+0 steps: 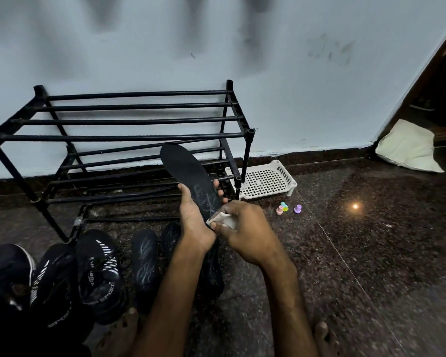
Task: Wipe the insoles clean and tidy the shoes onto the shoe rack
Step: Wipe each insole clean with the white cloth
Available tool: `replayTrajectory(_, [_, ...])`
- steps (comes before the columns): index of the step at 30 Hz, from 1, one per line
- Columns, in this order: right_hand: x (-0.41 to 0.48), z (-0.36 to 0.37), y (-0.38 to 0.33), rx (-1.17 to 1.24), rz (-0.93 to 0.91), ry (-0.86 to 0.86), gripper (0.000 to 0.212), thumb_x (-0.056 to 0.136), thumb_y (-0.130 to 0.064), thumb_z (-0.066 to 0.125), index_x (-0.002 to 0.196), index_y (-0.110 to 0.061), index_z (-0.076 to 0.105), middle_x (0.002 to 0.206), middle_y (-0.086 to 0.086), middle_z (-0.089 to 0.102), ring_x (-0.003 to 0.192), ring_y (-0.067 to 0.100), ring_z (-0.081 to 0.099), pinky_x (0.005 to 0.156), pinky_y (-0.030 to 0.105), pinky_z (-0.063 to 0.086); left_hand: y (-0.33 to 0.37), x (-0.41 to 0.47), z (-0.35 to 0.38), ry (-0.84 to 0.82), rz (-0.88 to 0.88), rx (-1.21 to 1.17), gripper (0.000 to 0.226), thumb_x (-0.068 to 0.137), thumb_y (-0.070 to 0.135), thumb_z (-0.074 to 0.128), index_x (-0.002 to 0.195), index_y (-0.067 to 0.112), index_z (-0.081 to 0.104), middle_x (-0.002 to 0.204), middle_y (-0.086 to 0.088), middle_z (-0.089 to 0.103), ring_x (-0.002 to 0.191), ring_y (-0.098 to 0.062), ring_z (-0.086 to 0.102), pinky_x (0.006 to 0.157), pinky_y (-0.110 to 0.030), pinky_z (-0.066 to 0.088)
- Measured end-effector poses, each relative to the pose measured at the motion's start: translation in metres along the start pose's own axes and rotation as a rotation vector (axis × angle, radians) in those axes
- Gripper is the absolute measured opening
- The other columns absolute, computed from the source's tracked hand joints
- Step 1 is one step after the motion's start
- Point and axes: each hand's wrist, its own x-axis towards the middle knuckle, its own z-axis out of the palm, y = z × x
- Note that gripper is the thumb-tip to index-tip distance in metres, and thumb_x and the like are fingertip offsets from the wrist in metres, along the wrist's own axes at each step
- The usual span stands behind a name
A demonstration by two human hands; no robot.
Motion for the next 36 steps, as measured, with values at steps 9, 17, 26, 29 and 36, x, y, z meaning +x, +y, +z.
replayTrajectory(9, [-0.001,-0.008,0.006,0.022,0.040,-0.002,0.013,0.081,-0.021,0.077,0.091,-0.013,0.075,0.088,-0.003,0.067,0.078,0.009,0.061,0.068,0.017,0.047,-0.003,-0.001,-0.002,-0.040,0.045,-0.033,0.066,0.098,0.063,0.027,0.095,0.009,0.065,0.087,-0.008,0.063,0.068,-0.019,0.055,0.065,-0.032,0.048])
replayTrajectory(17, [0.003,-0.009,0.008,-0.039,0.083,0.076,0.016,0.082,-0.021,0.076,0.095,-0.011,0.075,0.093,-0.001,0.070,0.083,0.011,0.064,0.075,0.024,0.053,-0.002,-0.002,-0.002,-0.066,0.064,-0.043,0.063,0.098,0.062,0.029,0.102,0.009,0.063,0.090,-0.009,0.061,0.072,-0.020,0.053,0.070,-0.035,0.047])
replayTrajectory(26, [0.004,-0.008,0.009,-0.103,0.129,0.109,0.017,0.082,-0.023,0.075,0.096,-0.014,0.074,0.093,-0.003,0.069,0.080,0.008,0.061,0.072,0.015,0.048,-0.006,-0.003,-0.001,-0.082,0.045,-0.067,0.061,0.097,0.061,0.032,0.108,0.010,0.062,0.088,-0.008,0.061,0.072,-0.020,0.055,0.078,-0.039,0.049])
replayTrajectory(29, [0.001,-0.012,0.001,0.001,0.084,-0.033,0.012,0.082,-0.025,0.077,0.087,-0.015,0.073,0.081,-0.008,0.065,0.069,-0.001,0.056,0.059,0.006,0.038,-0.007,-0.002,-0.004,-0.081,0.044,-0.068,0.062,0.096,0.062,0.033,0.117,0.009,0.059,0.089,-0.007,0.059,0.073,-0.019,0.055,0.079,-0.040,0.052])
replayTrajectory(36, [0.002,-0.010,0.007,-0.046,0.113,0.044,0.018,0.083,-0.024,0.076,0.096,-0.012,0.073,0.095,-0.002,0.069,0.082,0.010,0.062,0.068,0.012,0.045,-0.005,-0.005,-0.003,-0.091,0.060,-0.036,0.081,0.093,0.067,0.034,0.142,0.004,0.047,0.086,-0.006,0.059,0.072,-0.017,0.058,0.083,-0.043,0.057])
